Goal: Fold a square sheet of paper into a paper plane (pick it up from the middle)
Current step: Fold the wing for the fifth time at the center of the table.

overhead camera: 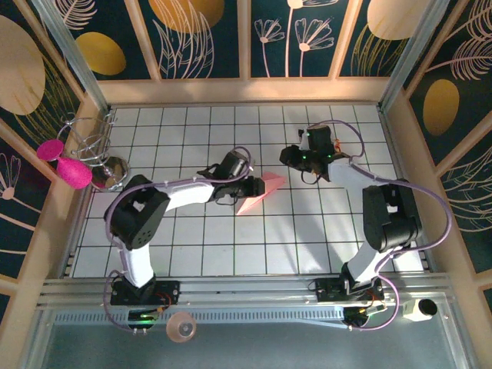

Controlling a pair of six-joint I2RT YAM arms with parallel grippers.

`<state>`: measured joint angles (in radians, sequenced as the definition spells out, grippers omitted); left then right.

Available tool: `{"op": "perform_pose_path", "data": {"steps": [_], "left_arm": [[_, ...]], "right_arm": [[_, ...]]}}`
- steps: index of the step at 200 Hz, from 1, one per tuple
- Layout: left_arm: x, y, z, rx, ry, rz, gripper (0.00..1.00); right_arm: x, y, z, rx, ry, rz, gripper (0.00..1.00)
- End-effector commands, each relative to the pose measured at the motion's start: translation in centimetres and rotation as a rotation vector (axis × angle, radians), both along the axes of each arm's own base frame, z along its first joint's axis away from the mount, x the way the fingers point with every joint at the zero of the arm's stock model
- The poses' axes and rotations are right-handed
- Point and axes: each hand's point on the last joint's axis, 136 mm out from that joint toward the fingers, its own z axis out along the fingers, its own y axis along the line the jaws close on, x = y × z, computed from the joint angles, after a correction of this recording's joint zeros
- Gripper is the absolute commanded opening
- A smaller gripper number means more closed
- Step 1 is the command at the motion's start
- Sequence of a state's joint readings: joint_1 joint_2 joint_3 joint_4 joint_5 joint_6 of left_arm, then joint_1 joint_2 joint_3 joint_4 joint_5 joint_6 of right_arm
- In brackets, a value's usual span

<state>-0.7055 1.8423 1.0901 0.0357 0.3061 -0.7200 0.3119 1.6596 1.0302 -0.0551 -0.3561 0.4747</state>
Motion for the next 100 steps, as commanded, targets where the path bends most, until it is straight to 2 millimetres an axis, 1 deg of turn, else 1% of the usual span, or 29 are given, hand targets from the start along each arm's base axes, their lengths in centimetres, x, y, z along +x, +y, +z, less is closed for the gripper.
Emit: {"op": "perform_pose_path", "data": {"steps": [1,3,8,10,18,19,23,41,52,57,62,66,80,100], "left_arm": [[1.7,1.9,4.0,-0.065,-0.1,0.076,0.47],[1.8,2.1,4.0,-0.063,-0.106,0.084,0.48],[1.9,3.0,3.4,-0.045,-0.105,0.108,0.51],[2.1,3.3,4.2,-0.052,-0.123,0.118,0.53],[2.4,4.4,4.5,-0.043,-0.146,0.149,0.58],[2.3,4.7,4.1,-0.034,-0.14,0.154,0.58],[2.1,5.5,3.5,-0.017,-0.139,0.17,0.6],[2.1,8.2,2.7,0.013,-0.157,0.226,0.71],[2.1,9.6,2.3,0.024,-0.171,0.255,0.77],[2.0,10.2,2.2,0.034,-0.18,0.266,0.8],[2.0,10.8,2.0,0.045,-0.189,0.279,0.82],[2.0,11.4,1.8,0.056,-0.194,0.292,0.85],[1.9,13.2,1.1,0.1,-0.212,0.33,0.92],[1.4,15.2,0.1,0.154,-0.219,0.371,0.98]], "right_arm": [[-2.6,-0.4,-1.8,-0.061,0.129,-0.05,0.34],[-2.8,-0.2,-1.8,-0.06,0.135,-0.048,0.36],[-3.2,0.2,-2.0,-0.066,0.154,-0.045,0.39],[-3.4,0.3,-2.1,-0.068,0.164,-0.044,0.4],[-3.9,0.7,-2.4,-0.093,0.191,-0.056,0.45],[-4.0,0.7,-2.5,-0.097,0.195,-0.057,0.46],[-4.3,1.0,-2.6,-0.109,0.205,-0.06,0.48],[-5.4,2.5,-3.2,-0.146,0.254,-0.079,0.58],[-6.0,3.2,-3.6,-0.164,0.289,-0.111,0.61],[-6.2,3.2,-3.9,-0.181,0.307,-0.14,0.61],[-6.0,2.7,-4.1,-0.2,0.319,-0.186,0.62],[-6.5,3.2,-4.2,-0.214,0.322,-0.201,0.62],[-7.0,2.8,-4.3,-0.256,0.325,-0.319,0.62],[-7.2,4.6,-4.4,-0.22,0.326,-0.357,0.62]]}}
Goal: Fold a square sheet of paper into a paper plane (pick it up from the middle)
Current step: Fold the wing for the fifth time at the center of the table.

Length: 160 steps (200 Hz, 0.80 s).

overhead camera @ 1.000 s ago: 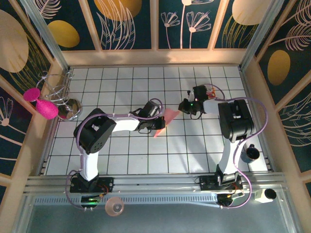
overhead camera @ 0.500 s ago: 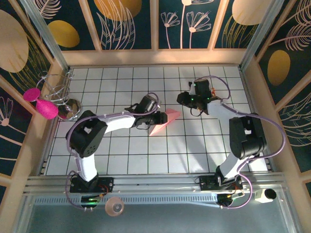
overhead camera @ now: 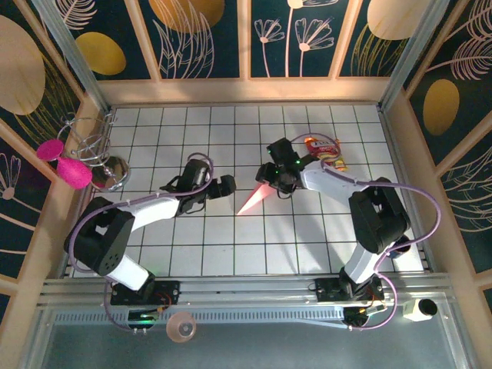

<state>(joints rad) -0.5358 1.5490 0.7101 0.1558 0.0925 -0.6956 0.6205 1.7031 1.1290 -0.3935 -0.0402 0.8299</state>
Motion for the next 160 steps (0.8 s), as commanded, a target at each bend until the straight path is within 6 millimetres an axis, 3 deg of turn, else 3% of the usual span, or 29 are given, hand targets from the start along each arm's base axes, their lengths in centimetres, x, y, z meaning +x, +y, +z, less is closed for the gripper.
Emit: {"op": "perform_pose_path", "data": {"steps": [1,35,74,160], "left_arm": [[0.7,2.3,0.9,0.05,-0.086,0.069,0.98],[-0.1,3.5,0.1,0.077,-0.091,0.079,0.99],[-0.4,3.7,-0.3,0.081,-0.087,0.067,0.99],[0.1,2.3,-0.8,0.05,-0.065,0.028,0.99]], "right_arm": [[0.0,-0.5,-0.6,-0.058,0.023,-0.185,0.62],[-0.2,1.4,-1.7,-0.042,0.074,-0.217,0.62],[-1.2,1.0,-2.1,-0.086,0.108,-0.274,0.58],[-2.9,0.7,-2.5,-0.082,0.133,-0.295,0.34]]}}
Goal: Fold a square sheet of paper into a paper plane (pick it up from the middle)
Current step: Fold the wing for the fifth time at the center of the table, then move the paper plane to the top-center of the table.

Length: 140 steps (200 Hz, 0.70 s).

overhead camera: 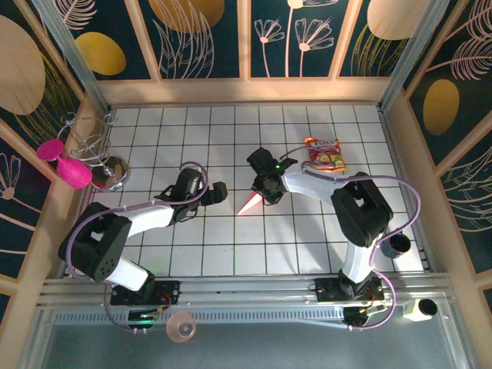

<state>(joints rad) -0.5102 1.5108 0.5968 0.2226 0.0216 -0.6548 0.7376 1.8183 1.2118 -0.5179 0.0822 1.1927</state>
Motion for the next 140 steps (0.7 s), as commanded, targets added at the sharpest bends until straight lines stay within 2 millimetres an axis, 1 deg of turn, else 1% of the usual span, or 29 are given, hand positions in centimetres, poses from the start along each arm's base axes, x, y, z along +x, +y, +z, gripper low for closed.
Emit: {"op": "perform_pose_path", "data": {"steps": [1,21,42,68,106,128,140], "left_arm": [[0.9,-0.7,1.0,-0.021,-0.032,-0.022,0.99],[0.8,-0.7,0.7,-0.018,-0.025,-0.021,0.99],[1.0,-0.5,0.7,-0.017,-0.024,-0.011,0.99],[1.2,-0.1,0.9,-0.034,-0.014,0.008,0.99],[1.8,1.6,1.6,-0.08,-0.014,0.047,0.99],[2.1,3.1,2.0,-0.113,-0.016,0.089,0.99],[2.3,3.9,2.3,-0.142,-0.022,0.111,0.99]], "right_arm": [[-0.6,-1.0,0.3,-0.029,-0.005,-0.03,0.34],[-0.7,-0.9,0.2,-0.027,-0.003,-0.026,0.26],[-0.5,-1.1,0.4,-0.036,-0.012,-0.028,0.22],[0.0,-1.3,1.2,-0.048,-0.047,-0.021,0.15],[0.5,-1.3,2.1,-0.059,-0.083,0.007,0.01],[1.5,-0.7,3.6,-0.057,-0.149,0.069,0.0],[2.6,0.4,5.0,-0.049,-0.21,0.156,0.0]]}}
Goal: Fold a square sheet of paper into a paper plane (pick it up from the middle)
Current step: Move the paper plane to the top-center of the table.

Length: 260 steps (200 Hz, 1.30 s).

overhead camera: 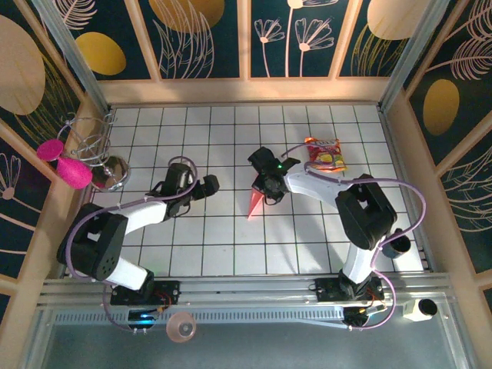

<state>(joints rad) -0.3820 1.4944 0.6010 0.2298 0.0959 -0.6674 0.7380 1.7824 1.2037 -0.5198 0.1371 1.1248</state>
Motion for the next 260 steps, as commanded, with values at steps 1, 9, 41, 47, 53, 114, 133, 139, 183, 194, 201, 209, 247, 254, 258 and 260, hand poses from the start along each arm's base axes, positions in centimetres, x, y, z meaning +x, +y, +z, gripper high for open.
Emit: {"op": "perform_pose_path", "data": {"steps": [1,9,41,47,53,114,133,139,183,194,201,209,247,254,258,260], "left_arm": [[0.3,0.9,1.4,-0.077,-0.026,0.031,0.99],[0.4,1.4,1.6,-0.098,-0.028,0.046,0.99],[0.7,3.0,3.2,-0.133,-0.068,0.103,0.99],[0.8,3.1,3.7,-0.131,-0.087,0.105,0.99],[0.8,3.2,4.4,-0.128,-0.107,0.107,0.99],[0.3,4.3,7.8,-0.118,-0.186,0.147,0.96],[0.0,3.1,7.3,-0.163,-0.156,0.097,0.93],[0.0,2.8,6.9,-0.172,-0.138,0.086,0.92],[-0.3,0.4,4.8,-0.268,-0.036,0.016,0.81],[-0.2,-0.3,4.5,-0.283,-0.019,0.001,0.78],[-0.3,-0.7,4.2,-0.285,-0.004,-0.009,0.77],[-0.2,-1.3,3.8,-0.285,0.011,-0.019,0.76],[-0.2,-5.1,2.5,-0.313,0.077,-0.103,0.64],[-0.2,-5.7,2.4,-0.329,0.085,-0.116,0.62],[-0.1,-6.1,2.4,-0.337,0.085,-0.124,0.62],[-0.1,-6.3,2.4,-0.343,0.086,-0.129,0.61]], "right_arm": [[2.1,1.3,4.0,-0.006,-0.147,0.124,0.0],[2.8,2.3,5.2,0.011,-0.193,0.19,0.0],[3.3,9.1,10.2,0.237,-0.367,0.551,0.0],[3.1,10.1,10.9,0.285,-0.39,0.599,0.0],[2.9,10.8,11.4,0.328,-0.408,0.641,0.0],[2.3,11.2,7.7,0.636,-0.354,0.733,0.02],[2.3,10.4,5.3,0.656,-0.304,0.712,0.03],[2.2,10.1,4.7,0.655,-0.295,0.709,0.03],[1.9,7.6,0.6,0.651,-0.229,0.654,0.03],[1.5,7.3,-0.3,0.642,-0.208,0.641,0.03],[2.3,6.0,-0.6,0.636,-0.212,0.607,0.03],[2.3,5.6,-0.8,0.634,-0.213,0.595,0.03],[2.1,4.5,-1.8,0.61,-0.198,0.578,0.04],[2.1,4.4,-1.9,0.607,-0.197,0.578,0.04],[2.0,4.4,-2.0,0.605,-0.194,0.578,0.04],[2.0,4.4,-2.0,0.605,-0.192,0.579,0.04]]}}
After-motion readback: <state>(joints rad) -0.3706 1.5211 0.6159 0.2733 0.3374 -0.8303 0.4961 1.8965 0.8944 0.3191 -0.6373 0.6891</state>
